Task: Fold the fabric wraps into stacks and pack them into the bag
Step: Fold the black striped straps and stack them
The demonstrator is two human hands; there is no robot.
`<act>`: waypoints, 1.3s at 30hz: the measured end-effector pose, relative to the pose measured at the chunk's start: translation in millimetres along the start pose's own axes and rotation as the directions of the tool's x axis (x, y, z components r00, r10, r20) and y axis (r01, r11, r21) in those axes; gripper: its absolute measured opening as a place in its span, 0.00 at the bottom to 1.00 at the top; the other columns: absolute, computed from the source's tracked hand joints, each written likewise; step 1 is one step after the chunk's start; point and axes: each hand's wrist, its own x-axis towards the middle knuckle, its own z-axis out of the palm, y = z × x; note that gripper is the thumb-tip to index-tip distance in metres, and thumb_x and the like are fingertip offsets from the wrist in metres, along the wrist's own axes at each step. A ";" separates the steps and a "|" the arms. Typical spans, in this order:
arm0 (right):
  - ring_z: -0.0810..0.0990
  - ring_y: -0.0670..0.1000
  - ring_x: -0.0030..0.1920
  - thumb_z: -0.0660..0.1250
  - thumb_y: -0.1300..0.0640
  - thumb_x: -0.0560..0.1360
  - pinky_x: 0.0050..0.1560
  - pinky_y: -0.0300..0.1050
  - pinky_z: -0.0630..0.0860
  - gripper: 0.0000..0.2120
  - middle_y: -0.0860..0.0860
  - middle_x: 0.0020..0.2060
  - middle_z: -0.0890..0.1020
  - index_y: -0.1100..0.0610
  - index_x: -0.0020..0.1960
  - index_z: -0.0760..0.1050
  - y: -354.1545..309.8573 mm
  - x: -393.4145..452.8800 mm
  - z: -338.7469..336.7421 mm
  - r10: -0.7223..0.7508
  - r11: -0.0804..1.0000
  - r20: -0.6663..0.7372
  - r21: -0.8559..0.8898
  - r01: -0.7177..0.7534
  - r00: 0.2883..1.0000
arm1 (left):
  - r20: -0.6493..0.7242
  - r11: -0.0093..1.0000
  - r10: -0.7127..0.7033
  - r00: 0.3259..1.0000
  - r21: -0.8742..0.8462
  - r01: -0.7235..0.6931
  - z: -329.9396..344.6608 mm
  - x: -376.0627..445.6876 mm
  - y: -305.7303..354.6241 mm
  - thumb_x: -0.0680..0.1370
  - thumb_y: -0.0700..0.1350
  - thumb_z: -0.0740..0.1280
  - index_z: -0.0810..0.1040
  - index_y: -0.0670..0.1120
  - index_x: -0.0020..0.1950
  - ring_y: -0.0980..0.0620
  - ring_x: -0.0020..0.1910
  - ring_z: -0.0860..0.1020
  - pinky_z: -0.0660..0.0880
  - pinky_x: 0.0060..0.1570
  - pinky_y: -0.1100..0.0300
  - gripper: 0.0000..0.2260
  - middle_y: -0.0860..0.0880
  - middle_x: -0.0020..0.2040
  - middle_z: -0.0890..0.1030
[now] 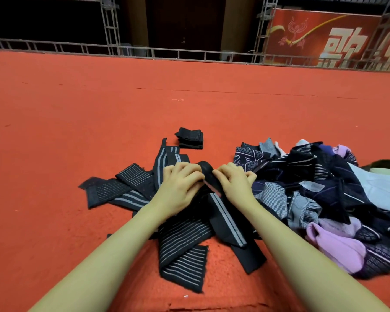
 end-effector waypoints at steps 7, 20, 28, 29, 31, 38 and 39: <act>0.69 0.46 0.48 0.61 0.47 0.79 0.46 0.44 0.50 0.10 0.46 0.40 0.74 0.47 0.43 0.79 0.4 -13.8 7.5 -0.015 0.992 0.061 0.122 0.008 0.998 | 0.148 0.952 -0.215 0.965 -0.188 0.241 -10.9 -11.0 12.3 0.77 0.61 0.47 0.74 0.52 0.43 0.61 0.54 0.67 0.53 0.56 0.60 0.20 0.63 0.44 0.74; 0.66 0.39 0.45 0.61 0.49 0.80 0.52 0.47 0.55 0.10 0.42 0.34 0.75 0.49 0.44 0.78 -6.7 -27.1 3.5 0.007 0.983 0.095 0.182 -0.024 0.995 | -0.033 0.983 -0.157 0.987 -0.099 0.153 1.5 -27.5 20.2 0.75 0.60 0.59 0.80 0.53 0.45 0.56 0.54 0.65 0.51 0.49 0.60 0.15 0.62 0.45 0.77; 0.70 0.52 0.48 0.57 0.49 0.81 0.43 0.46 0.49 0.15 0.48 0.38 0.79 0.54 0.42 0.77 -17.9 -11.8 15.3 0.000 0.992 -0.066 -0.126 -0.008 0.998 | -0.152 0.992 -0.119 0.981 -0.060 0.111 -3.4 -31.3 16.8 0.77 0.54 0.61 0.76 0.50 0.40 0.55 0.50 0.69 0.53 0.47 0.59 0.11 0.60 0.42 0.78; 0.70 0.52 0.48 0.57 0.49 0.81 0.43 0.47 0.49 0.15 0.48 0.38 0.79 0.54 0.42 0.77 -19.5 -9.9 16.4 0.005 0.991 -0.074 -0.135 -0.015 0.997 | -0.164 0.992 -0.118 0.979 -0.056 0.110 -4.8 -31.5 16.7 0.77 0.53 0.61 0.76 0.50 0.39 0.55 0.50 0.69 0.53 0.47 0.59 0.11 0.60 0.42 0.78; 0.70 0.53 0.48 0.57 0.49 0.81 0.42 0.46 0.48 0.15 0.49 0.38 0.79 0.55 0.41 0.76 -21.0 -7.7 18.4 0.003 0.989 -0.091 -0.149 -0.016 0.996 | -0.185 0.995 -0.103 0.977 -0.032 0.099 -6.9 -31.8 16.1 0.77 0.53 0.61 0.75 0.49 0.37 0.55 0.48 0.69 0.53 0.46 0.59 0.13 0.59 0.40 0.78; 0.69 0.50 0.48 0.58 0.48 0.81 0.43 0.45 0.48 0.15 0.47 0.40 0.79 0.53 0.43 0.78 -17.9 -11.7 22.6 -0.027 0.995 -0.041 -0.096 0.023 0.999 | -0.179 0.989 -0.134 0.975 0.036 0.143 -5.5 -35.0 15.3 0.80 0.60 0.55 0.75 0.48 0.32 0.55 0.45 0.69 0.54 0.46 0.59 0.23 0.57 0.33 0.74; 0.69 0.50 0.48 0.58 0.47 0.80 0.44 0.45 0.48 0.14 0.47 0.40 0.79 0.52 0.44 0.78 -15.1 -14.0 22.6 -0.029 0.996 -0.037 -0.091 0.026 0.999 | -0.174 0.985 -0.150 0.973 0.055 0.162 -3.2 -37.5 13.6 0.79 0.59 0.57 0.74 0.47 0.31 0.55 0.44 0.69 0.54 0.45 0.59 0.22 0.57 0.32 0.73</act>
